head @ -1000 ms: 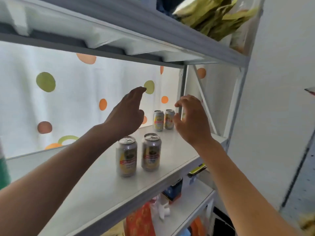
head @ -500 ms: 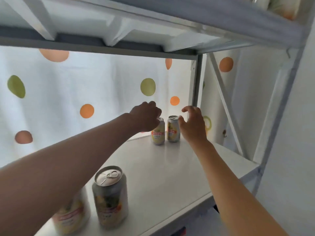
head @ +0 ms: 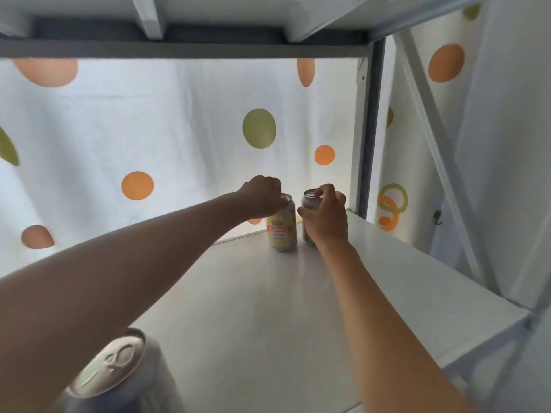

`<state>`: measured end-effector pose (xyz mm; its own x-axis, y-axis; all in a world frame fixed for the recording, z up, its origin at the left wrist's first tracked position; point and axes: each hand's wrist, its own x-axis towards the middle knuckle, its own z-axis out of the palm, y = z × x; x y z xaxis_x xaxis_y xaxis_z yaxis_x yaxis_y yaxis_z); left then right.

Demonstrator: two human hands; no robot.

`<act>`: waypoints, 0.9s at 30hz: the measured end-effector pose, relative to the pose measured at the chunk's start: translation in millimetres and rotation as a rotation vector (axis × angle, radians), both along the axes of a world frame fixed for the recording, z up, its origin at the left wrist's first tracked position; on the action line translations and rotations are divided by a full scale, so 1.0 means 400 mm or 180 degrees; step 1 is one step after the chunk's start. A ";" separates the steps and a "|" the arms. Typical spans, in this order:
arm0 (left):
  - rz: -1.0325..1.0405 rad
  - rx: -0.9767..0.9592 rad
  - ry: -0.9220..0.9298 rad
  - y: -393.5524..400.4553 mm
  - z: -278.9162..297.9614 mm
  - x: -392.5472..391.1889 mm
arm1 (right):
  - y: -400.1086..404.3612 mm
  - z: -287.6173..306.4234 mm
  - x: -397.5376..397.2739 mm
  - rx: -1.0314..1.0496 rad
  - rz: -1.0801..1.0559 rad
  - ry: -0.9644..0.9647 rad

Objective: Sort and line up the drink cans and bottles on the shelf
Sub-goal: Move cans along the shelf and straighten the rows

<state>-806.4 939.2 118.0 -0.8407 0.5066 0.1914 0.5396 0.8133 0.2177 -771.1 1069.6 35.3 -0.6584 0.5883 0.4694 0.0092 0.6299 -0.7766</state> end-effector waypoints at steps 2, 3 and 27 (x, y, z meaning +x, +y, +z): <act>0.0044 0.0029 -0.0243 0.009 0.007 -0.006 | 0.003 -0.006 -0.001 0.0109 -0.0115 0.0080; 0.0079 0.0070 -0.0368 0.013 0.012 -0.008 | 0.005 -0.008 0.000 0.0147 -0.0136 0.0114; 0.0250 0.1112 -0.0876 -0.044 0.005 -0.006 | 0.010 0.003 0.048 -0.0088 0.0520 0.0444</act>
